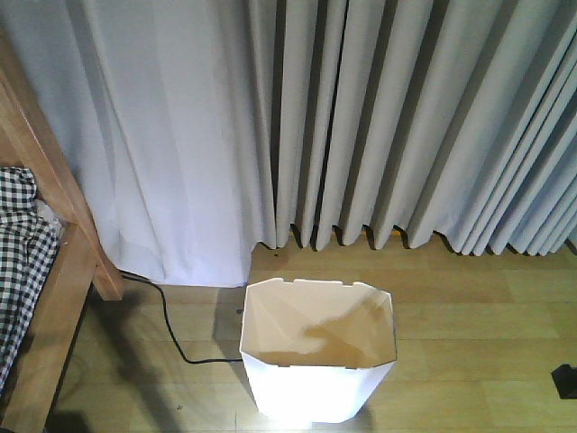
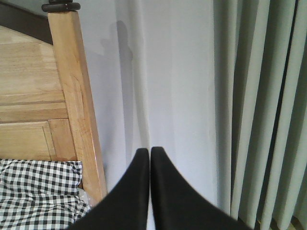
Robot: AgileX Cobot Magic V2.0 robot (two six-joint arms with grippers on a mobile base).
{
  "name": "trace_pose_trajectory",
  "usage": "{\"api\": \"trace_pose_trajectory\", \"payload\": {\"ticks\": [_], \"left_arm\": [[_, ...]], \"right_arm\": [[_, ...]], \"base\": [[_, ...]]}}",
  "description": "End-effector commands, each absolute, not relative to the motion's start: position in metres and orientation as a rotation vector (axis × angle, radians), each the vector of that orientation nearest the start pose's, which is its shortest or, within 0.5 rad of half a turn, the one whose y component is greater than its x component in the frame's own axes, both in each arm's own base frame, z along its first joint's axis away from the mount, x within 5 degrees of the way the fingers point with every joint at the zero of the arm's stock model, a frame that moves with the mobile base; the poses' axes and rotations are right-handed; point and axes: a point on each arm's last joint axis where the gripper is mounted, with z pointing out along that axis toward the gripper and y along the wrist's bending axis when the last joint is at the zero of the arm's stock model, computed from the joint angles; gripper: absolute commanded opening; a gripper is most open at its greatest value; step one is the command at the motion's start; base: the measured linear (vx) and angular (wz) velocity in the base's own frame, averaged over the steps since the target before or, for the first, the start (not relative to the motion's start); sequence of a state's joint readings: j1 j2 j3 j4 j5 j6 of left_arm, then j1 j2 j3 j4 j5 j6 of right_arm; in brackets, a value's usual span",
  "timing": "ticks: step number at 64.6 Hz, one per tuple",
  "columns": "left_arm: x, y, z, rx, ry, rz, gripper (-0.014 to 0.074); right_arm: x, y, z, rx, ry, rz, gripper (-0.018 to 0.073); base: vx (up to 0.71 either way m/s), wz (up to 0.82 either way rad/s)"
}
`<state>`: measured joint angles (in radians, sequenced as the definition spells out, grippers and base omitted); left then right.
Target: Move trash bin to bedside with robot
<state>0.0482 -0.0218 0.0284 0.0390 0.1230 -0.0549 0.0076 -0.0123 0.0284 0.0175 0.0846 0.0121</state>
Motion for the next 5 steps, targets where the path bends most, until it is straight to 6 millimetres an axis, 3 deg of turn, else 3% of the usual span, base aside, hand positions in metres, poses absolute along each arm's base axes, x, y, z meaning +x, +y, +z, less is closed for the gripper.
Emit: {"api": "trace_pose_trajectory", "payload": {"ticks": [1,5], "left_arm": [[0.0545,0.0027,0.2075,-0.055,1.514,0.018,-0.0006],[0.0545,0.0027,0.2075,-0.055,1.514,0.018,-0.0006]], "right_arm": [[0.0566,0.0001,0.1967,0.015,1.522,0.018,-0.0009],[0.0566,0.0001,0.1967,0.015,1.522,0.018,-0.0009]], "base": [[0.00,0.00],[0.00,0.00]]}}
